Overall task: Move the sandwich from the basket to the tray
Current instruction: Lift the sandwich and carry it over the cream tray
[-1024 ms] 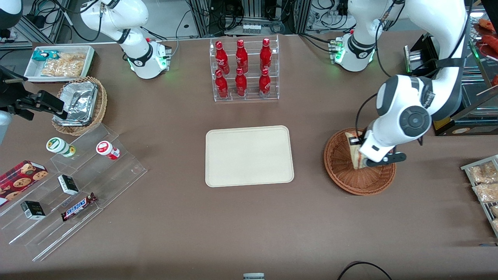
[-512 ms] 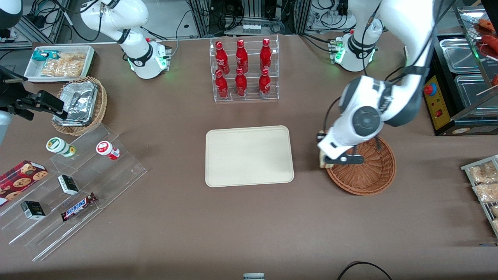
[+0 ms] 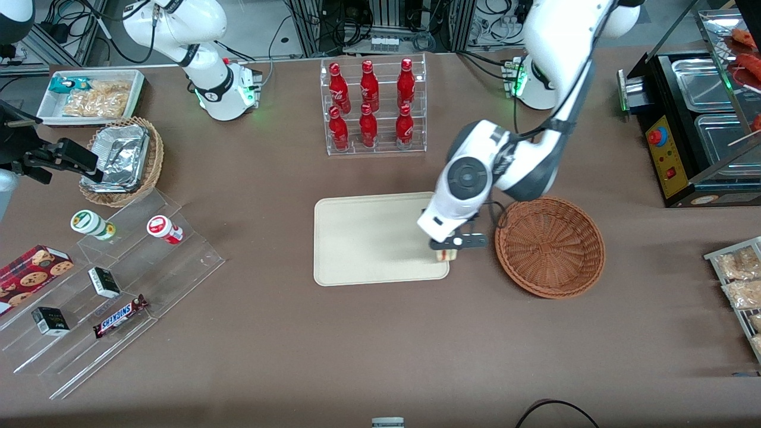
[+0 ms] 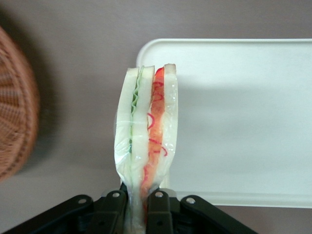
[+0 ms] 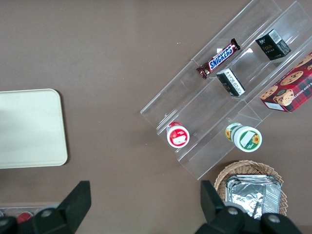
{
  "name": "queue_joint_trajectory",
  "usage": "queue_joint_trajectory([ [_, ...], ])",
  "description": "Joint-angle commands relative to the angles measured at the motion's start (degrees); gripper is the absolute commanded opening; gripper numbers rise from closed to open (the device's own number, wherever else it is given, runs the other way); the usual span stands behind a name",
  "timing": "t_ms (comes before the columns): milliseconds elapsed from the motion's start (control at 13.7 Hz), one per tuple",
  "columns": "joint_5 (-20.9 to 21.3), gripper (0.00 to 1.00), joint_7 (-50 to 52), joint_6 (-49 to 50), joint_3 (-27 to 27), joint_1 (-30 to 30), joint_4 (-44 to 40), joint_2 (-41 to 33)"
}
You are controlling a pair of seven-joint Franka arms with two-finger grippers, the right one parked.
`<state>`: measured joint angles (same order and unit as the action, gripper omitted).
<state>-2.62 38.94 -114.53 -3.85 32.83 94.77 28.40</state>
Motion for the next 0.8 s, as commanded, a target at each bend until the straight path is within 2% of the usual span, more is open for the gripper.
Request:
queue_joint_trajectory([
  [0, -2.8, 0.06, 3.7, -1.1, 0.4, 3.1, -5.6, 4.6],
  [220, -6.1, 0.06, 4.6, -8.1, -0.3, 6.6, -5.7, 7.4],
  [512, -5.7, 0.06, 8.3, -11.2, -0.4, 9.8, -7.0, 10.5],
  [732, -5.6, 0.06, 8.8, -11.2, -0.3, 10.0, -8.7, 11.9],
])
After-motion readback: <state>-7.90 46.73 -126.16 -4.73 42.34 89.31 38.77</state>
